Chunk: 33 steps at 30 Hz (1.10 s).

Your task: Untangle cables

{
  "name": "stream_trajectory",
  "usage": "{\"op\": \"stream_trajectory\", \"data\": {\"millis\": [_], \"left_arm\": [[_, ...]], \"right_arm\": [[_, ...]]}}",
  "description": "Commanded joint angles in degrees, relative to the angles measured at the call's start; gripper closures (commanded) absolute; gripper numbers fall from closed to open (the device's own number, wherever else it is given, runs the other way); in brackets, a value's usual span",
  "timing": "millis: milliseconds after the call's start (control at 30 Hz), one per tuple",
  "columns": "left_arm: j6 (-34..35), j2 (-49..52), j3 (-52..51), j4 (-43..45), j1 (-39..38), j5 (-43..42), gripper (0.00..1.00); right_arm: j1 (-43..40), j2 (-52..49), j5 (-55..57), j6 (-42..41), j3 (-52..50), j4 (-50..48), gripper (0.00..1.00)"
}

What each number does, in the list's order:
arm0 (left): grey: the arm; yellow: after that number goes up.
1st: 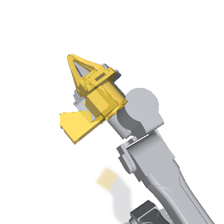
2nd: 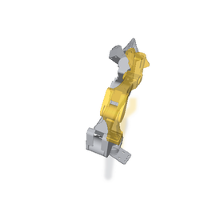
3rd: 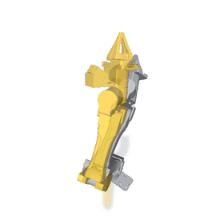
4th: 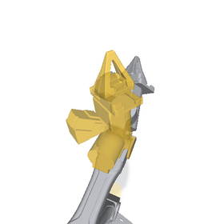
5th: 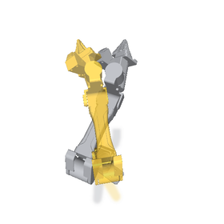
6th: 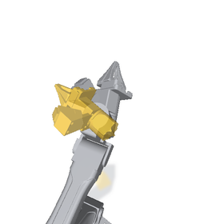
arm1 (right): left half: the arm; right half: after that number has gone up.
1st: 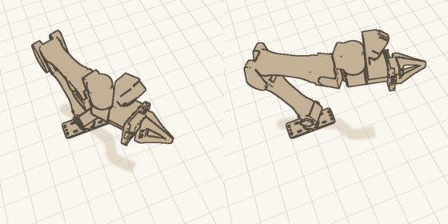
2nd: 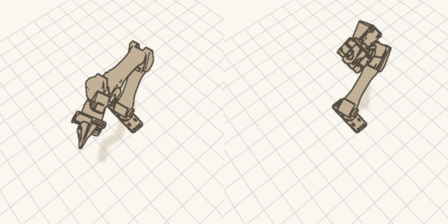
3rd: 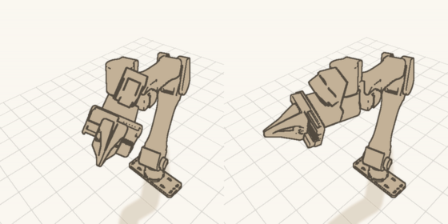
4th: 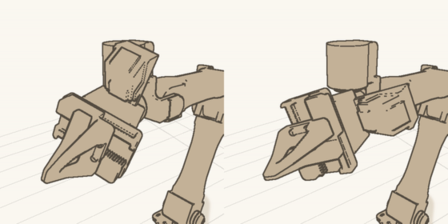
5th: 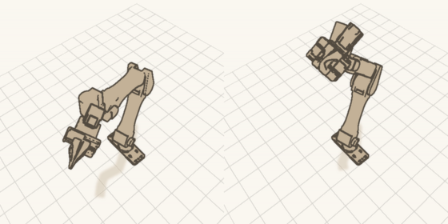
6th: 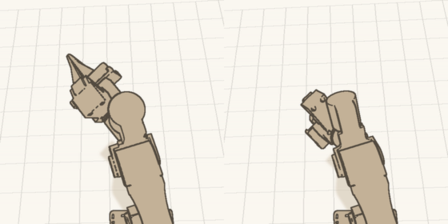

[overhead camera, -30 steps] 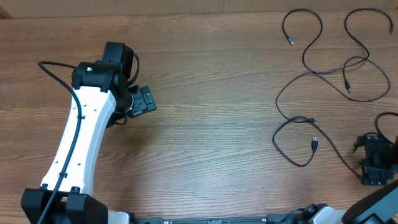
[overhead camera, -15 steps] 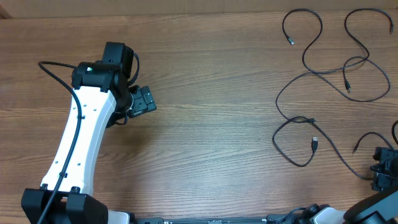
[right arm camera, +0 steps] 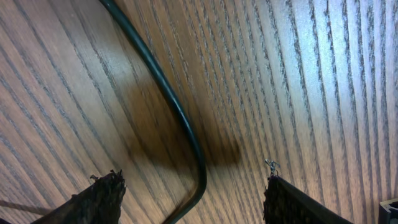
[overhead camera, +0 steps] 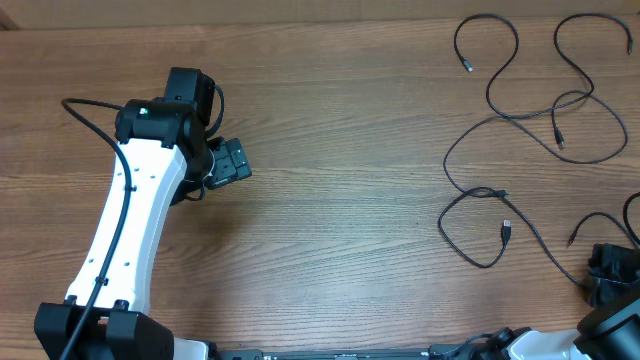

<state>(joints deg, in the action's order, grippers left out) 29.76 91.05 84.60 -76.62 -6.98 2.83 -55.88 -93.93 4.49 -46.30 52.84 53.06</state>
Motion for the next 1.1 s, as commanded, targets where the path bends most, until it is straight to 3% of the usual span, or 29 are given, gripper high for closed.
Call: {"op": "stream_trajectory", "data": {"millis": [0, 433, 833, 1067], "left_arm": [[-1.09, 0.07, 0.63, 0.17, 0.22, 0.76, 0.01], [-1.09, 0.07, 0.63, 0.39, 0.22, 0.76, 0.0], [-1.09, 0.07, 0.63, 0.59, 0.22, 0.76, 0.0], [-1.09, 0.07, 0.63, 0.57, 0.22, 0.76, 0.0]], "right_arm": [[-0.13, -0.13, 0.63, -0.39, 1.07, -0.35, 0.28], [-0.11, -0.5, 0.7, -0.39, -3.08, -5.09, 0.37], [-0.11, -0.96, 1.07, -0.37, -3.1, -5.53, 0.59], [-0.11, -3.19, 1.07, 0.13, -3.13, -6.36, 0.59]]}}
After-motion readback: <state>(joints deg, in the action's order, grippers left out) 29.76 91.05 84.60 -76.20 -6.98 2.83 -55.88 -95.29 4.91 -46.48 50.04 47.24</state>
